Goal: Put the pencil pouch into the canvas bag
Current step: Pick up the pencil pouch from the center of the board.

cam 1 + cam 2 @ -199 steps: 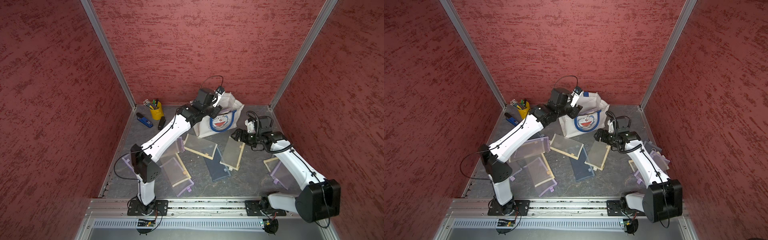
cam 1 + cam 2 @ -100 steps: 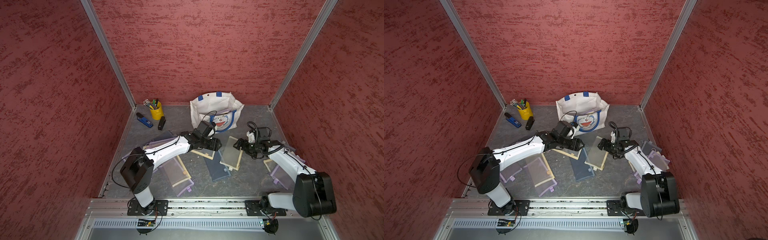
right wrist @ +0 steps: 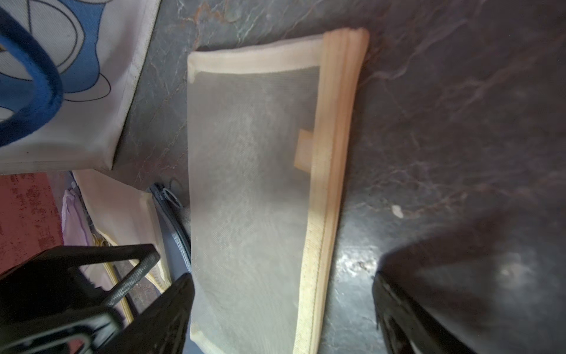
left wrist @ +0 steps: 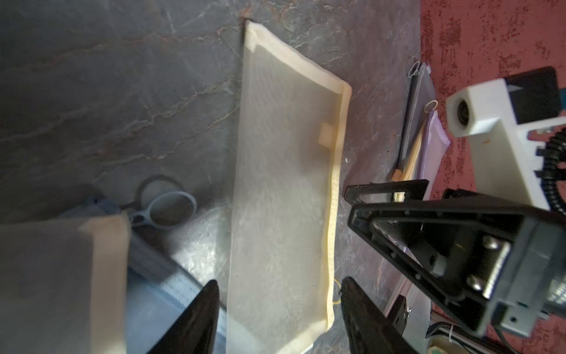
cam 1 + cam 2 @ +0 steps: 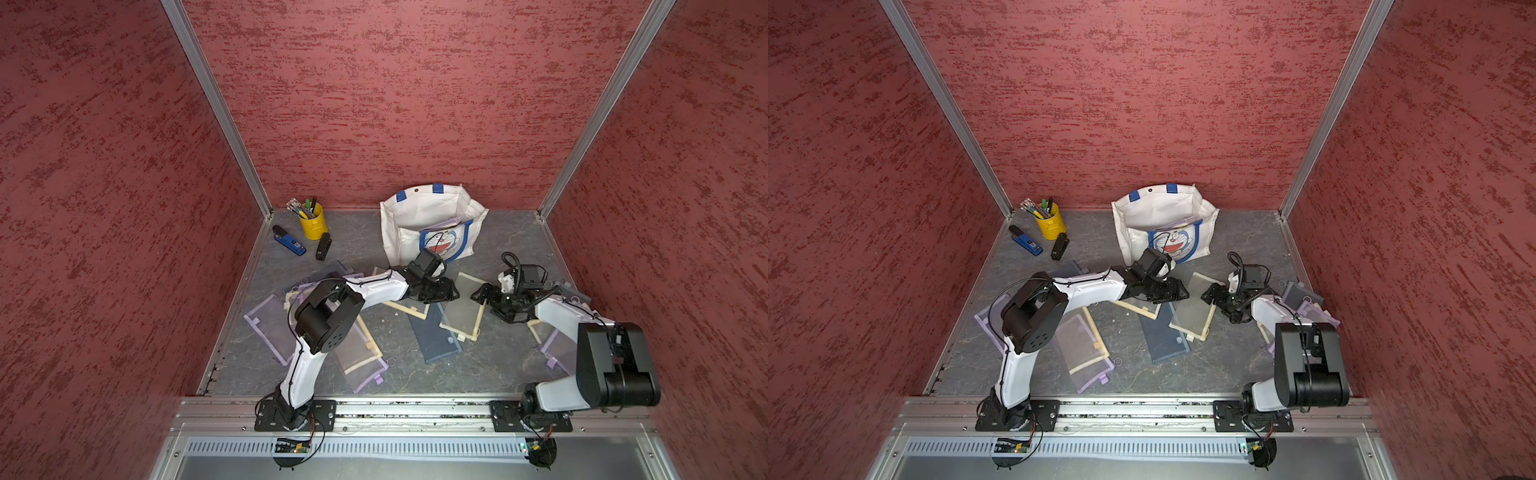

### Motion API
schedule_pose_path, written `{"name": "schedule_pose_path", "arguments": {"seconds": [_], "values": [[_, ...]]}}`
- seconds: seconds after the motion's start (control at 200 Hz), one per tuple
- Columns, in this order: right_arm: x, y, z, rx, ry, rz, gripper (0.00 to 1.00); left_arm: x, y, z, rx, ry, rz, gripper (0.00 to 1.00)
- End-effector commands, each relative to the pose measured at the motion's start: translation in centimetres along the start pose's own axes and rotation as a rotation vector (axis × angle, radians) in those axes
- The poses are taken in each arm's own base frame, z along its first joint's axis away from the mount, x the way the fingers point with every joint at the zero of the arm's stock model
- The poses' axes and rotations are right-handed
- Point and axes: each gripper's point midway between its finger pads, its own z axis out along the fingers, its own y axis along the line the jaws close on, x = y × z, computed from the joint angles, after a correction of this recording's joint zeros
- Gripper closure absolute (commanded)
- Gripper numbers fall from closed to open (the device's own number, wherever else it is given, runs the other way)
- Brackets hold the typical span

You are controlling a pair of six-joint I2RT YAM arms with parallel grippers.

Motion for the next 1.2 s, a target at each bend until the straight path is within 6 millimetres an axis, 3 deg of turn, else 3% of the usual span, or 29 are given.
{"name": "schedule_pose_path", "arguments": {"seconds": [0.0, 0.225, 0.401, 0.461, 0.556, 0.686, 0.867, 1.002, 1.082, 1.197], "values": [[-0.3, 0.3, 0.7, -0.060, -0.012, -0.006, 0.10, 0.0, -0.2, 1.8, 0.032, 0.011, -0.040, 0.38], [0.5, 0.9, 1.4, -0.158, -0.004, 0.004, 0.16, 1.0, 0.3, 4.1, 0.047, 0.055, -0.074, 0.41], [0.9, 2.0, 1.2, -0.240, -0.013, -0.001, 0.26, 0.9, -1.0, 4.4, 0.113, 0.036, -0.080, 0.47], [0.9, 2.7, 0.7, -0.279, -0.026, -0.007, 0.32, 0.4, -1.9, 3.9, 0.146, 0.008, -0.066, 0.52], [0.7, 3.8, -0.4, -0.317, -0.048, -0.040, 0.36, -0.7, -3.2, 2.4, 0.186, -0.049, -0.034, 0.73], [0.6, 5.2, -2.4, -0.338, -0.074, -0.091, 0.34, -1.4, -5.1, -0.4, 0.216, -0.082, 0.035, 1.00], [-0.1, 6.9, -5.8, -0.314, -0.124, -0.156, 0.22, -0.8, -7.7, -5.8, 0.229, -0.085, 0.188, 1.00], [-0.8, 7.6, -7.6, -0.268, -0.143, -0.191, 0.15, -0.5, -10.1, -11.4, 0.229, -0.108, 0.366, 1.00], [-1.3, 8.2, -8.5, -0.256, -0.153, -0.209, 0.13, -1.5, -11.1, -14.9, 0.212, -0.154, 0.461, 1.00], [-2.3, 9.3, -9.8, -0.251, -0.180, -0.237, 0.11, -5.2, -12.3, -19.7, 0.151, -0.257, 0.585, 1.00]]}}
